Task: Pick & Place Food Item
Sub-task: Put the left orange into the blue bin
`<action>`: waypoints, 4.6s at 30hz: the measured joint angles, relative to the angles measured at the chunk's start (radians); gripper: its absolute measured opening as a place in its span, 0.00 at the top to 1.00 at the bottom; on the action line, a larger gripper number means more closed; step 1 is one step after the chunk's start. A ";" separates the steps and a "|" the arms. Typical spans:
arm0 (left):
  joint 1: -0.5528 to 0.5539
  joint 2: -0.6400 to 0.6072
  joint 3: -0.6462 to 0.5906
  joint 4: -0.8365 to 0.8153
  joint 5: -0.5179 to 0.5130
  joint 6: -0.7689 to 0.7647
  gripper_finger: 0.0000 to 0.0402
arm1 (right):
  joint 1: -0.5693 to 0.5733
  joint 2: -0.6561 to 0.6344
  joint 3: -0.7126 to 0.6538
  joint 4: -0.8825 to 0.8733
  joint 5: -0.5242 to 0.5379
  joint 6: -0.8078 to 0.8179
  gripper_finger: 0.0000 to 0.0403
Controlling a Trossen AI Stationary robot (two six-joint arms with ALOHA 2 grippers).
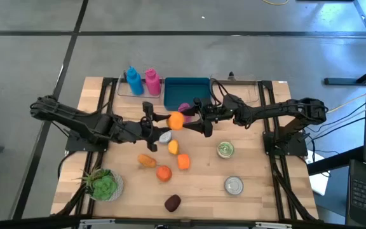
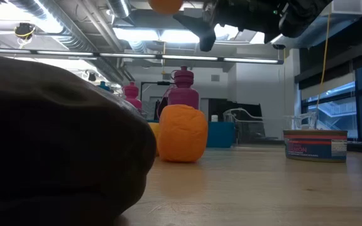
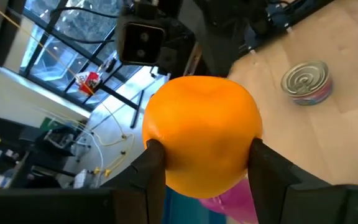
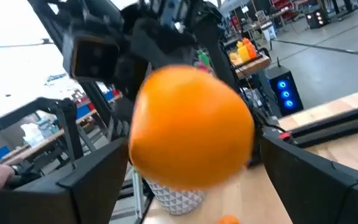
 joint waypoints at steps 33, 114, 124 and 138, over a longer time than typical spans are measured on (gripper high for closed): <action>0.054 0.053 0.000 0.114 0.039 0.130 0.61 | 0.000 -0.001 0.000 0.006 -0.045 0.010 0.28; -0.062 -0.422 -0.729 0.450 -0.116 -0.671 0.37 | 0.008 -0.469 0.000 -1.054 0.715 -0.393 0.28; -0.062 -0.432 -0.795 0.510 -0.103 -0.658 0.37 | -0.036 -0.417 0.000 -1.077 0.779 -0.397 0.28; -0.062 -0.432 -0.795 0.491 -0.047 -0.582 0.37 | -0.221 -0.307 0.017 -0.899 0.539 -0.491 0.28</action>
